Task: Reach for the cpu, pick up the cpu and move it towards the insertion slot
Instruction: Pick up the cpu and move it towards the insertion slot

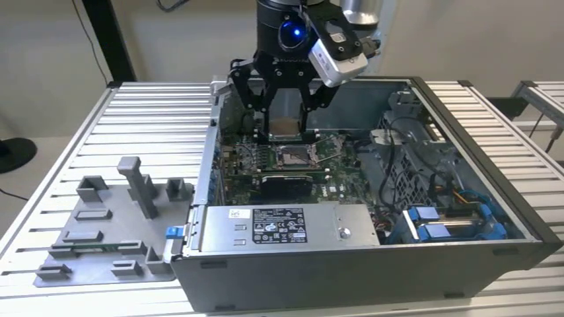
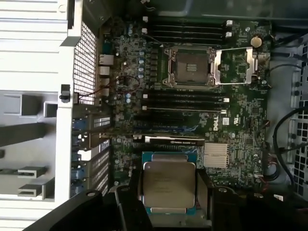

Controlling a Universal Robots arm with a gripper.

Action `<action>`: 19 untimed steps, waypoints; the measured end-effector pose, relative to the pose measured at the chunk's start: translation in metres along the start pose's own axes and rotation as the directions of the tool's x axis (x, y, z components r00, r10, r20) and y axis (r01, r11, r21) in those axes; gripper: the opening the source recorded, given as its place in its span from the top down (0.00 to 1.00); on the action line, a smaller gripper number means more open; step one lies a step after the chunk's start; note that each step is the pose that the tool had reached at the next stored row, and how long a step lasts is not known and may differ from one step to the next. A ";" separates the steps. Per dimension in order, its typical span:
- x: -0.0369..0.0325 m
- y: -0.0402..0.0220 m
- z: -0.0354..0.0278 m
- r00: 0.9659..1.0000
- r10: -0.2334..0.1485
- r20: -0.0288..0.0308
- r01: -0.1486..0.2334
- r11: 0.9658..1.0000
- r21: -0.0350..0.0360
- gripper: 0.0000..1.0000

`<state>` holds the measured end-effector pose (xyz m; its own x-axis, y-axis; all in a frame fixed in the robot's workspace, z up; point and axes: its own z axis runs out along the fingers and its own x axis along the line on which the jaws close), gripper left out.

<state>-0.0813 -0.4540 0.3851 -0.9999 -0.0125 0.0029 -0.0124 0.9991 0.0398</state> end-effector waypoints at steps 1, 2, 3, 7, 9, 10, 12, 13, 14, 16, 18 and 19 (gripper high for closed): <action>-0.0013 0.0017 0.0003 1.000 0.000 0.000 0.000 1.000 0.000 1.00; -0.0029 0.0038 0.0006 1.000 0.000 0.000 0.000 1.000 0.000 1.00; -0.0043 0.0058 0.0009 1.000 0.000 0.000 0.000 1.000 0.000 1.00; -0.0107 0.0143 0.0024 1.000 0.000 0.000 0.000 1.000 0.000 1.00; -0.0138 0.0199 0.0033 1.000 0.000 0.000 0.000 1.000 0.000 1.00; -0.0153 0.0228 0.0037 1.000 0.000 0.000 0.000 1.000 0.000 1.00; -0.0182 0.0283 0.0046 1.000 0.000 0.000 0.000 1.000 0.000 1.00; -0.0195 0.0314 0.0051 1.000 0.000 0.000 0.000 1.000 0.000 1.00; -0.0207 0.0352 0.0056 1.000 0.000 0.000 0.000 1.000 0.000 1.00; -0.0231 0.0420 0.0066 1.000 0.000 0.000 0.000 1.000 0.000 1.00; -0.0249 0.0497 0.0078 1.000 0.000 0.000 0.000 1.000 0.000 1.00; -0.0255 0.0541 0.0084 1.000 0.000 0.000 0.000 1.000 0.000 1.00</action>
<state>-0.0564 -0.3993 0.3788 -0.9999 -0.0126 0.0029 -0.0124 0.9991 0.0398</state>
